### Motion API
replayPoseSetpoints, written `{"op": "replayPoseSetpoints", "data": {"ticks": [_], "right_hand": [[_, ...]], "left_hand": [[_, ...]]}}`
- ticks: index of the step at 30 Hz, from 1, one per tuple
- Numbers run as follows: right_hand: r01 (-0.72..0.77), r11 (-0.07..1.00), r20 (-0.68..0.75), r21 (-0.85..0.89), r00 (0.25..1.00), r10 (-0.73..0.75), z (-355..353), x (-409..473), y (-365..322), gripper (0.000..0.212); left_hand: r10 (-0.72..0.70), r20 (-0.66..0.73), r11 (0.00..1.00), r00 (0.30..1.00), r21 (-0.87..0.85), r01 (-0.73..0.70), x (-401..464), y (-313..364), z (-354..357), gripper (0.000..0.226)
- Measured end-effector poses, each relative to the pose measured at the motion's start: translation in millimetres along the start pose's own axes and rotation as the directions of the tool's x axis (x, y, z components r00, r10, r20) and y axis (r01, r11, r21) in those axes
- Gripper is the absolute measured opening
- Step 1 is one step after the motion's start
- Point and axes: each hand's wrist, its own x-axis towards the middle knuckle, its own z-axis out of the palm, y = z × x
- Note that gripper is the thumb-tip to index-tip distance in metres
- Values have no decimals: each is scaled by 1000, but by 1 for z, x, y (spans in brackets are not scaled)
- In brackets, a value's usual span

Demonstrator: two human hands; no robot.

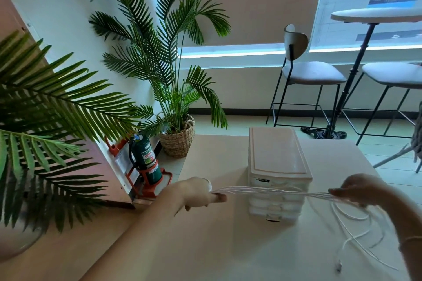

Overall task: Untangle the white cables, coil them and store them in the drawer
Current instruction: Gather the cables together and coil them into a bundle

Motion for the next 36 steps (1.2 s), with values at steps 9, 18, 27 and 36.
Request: {"op": "replayPoseSetpoints", "data": {"ticks": [9,18,27,36], "right_hand": [[760,618,-352,201,645,-678,84,-52,-127,31],[671,742,-295,18,712,-637,74,-34,-106,12],[46,968,21,-248,999,-42,73,-5,-13,29],[648,658,-49,385,726,-686,72,-62,-105,28]], "left_hand": [[155,170,961,973,-253,-108,-4,32,10,54],[199,284,953,938,-281,-117,-12,32,14,32],[142,400,954,906,-298,-18,-16,12,4,23],[269,496,905,826,-423,-41,-10,35,14,37]]}}
